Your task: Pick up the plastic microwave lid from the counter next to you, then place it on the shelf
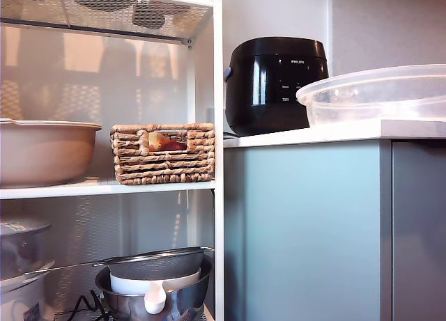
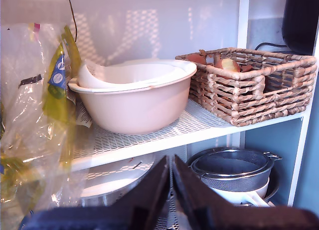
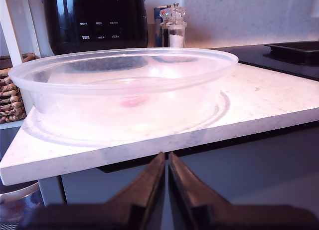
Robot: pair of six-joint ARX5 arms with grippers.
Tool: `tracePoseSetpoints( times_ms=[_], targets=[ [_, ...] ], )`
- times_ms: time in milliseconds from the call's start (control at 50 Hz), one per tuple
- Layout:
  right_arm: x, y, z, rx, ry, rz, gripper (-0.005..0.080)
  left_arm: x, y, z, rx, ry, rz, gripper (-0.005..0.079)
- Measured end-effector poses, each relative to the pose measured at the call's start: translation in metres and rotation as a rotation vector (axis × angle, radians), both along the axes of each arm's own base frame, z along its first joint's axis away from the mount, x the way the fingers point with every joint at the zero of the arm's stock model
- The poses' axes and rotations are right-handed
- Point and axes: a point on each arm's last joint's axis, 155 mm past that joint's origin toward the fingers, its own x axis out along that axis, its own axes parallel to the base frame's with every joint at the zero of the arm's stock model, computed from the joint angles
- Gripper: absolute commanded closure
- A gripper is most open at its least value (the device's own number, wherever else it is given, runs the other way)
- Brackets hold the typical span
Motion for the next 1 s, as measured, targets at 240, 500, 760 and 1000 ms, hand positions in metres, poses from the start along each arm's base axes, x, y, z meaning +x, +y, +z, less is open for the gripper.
tracePoseSetpoints(
  times_ms=[240,500,760,1000],
  targets=[
    [-0.022,0.015,-0.054,0.1,0.332,0.051,0.0765,-0.008,-0.049,-0.021,-0.156,0.116,-0.26,0.0766],
    [-0.017,0.017,-0.04,0.105,0.269,0.065,0.0765,-0.008,-0.052,-0.004,-0.204,0.056,-0.28,0.0766],
    [-0.012,0.03,-0.002,0.28,0.13,0.134,0.0765,-0.014,-0.065,0.029,-0.352,-0.039,-0.377,0.0766],
    [-0.023,0.072,0.043,0.393,0.012,0.4,0.0764,-0.023,-0.083,0.038,-0.401,-0.044,-0.492,0.0766]
  ],
)
